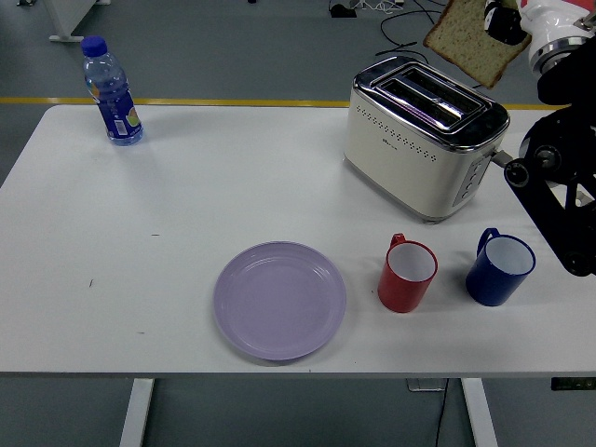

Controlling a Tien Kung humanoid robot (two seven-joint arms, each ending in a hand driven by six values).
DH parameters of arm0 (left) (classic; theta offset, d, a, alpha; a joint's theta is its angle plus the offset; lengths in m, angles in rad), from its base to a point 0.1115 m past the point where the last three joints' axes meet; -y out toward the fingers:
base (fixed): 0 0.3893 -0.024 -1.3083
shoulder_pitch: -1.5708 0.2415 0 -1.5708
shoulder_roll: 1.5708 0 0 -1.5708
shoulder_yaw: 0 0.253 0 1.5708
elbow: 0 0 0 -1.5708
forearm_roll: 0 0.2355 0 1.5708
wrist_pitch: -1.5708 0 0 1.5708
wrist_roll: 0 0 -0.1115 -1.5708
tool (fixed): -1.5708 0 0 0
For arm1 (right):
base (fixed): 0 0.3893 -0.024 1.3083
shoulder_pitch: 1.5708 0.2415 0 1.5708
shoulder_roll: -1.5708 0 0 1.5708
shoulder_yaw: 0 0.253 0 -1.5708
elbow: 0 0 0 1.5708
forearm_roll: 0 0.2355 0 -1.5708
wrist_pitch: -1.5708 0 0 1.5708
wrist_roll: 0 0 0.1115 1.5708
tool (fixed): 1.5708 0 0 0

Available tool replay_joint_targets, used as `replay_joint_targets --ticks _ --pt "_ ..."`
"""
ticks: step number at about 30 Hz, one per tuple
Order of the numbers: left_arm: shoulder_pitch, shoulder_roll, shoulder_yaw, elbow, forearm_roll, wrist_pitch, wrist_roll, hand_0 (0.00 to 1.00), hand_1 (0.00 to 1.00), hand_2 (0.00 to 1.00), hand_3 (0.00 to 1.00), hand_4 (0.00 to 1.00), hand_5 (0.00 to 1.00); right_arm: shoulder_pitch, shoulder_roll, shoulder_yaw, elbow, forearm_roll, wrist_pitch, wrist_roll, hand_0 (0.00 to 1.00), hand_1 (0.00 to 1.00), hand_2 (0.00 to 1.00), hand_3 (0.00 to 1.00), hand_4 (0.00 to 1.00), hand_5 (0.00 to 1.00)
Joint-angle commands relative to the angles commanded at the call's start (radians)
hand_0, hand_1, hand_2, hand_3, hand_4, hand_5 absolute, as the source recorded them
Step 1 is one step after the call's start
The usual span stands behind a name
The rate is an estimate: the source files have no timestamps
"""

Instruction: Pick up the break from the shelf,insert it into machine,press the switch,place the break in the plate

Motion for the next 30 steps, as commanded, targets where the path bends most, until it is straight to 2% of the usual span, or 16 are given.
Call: replay_joint_targets --ticks 6,11,13,21,30 --pt "0.0 0.0 0.005 0.0 -0.003 0.0 0.001 0.655 0.585 0.589 0.599 0.33 0.942 0.023 0.066 -0.021 -0.087 0.005 -0.02 -0.005 0.33 0.368 0.433 0.52 0.343 0.002" --pt "-0.002 0.0 0.008 0.0 -0.005 0.001 0.001 0.655 0.586 0.588 0.599 0.33 0.94 0.026 0.099 -0.036 -0.146 0.009 -0.038 0.0 0.329 0.368 0.433 0.521 0.341 0.002" --pt "-0.002 0.0 0.009 0.0 -0.005 0.001 0.001 0.655 0.587 0.588 0.6 0.331 0.938 0.027 0.103 -0.04 -0.155 0.01 -0.041 0.002 0.331 0.368 0.433 0.52 0.342 0.002" --pt "-0.002 -0.002 0.01 0.0 -0.007 0.001 0.001 0.656 0.586 0.588 0.599 0.331 0.94 0.029 0.126 -0.072 -0.248 0.003 -0.102 0.044 0.321 0.364 0.432 0.519 0.343 0.002" --pt "-0.003 -0.004 0.012 0.0 -0.008 0.001 0.0 0.656 0.587 0.587 0.599 0.33 0.938 0.044 0.134 -0.078 -0.284 -0.021 -0.126 0.057 0.323 0.364 0.43 0.519 0.345 0.002"
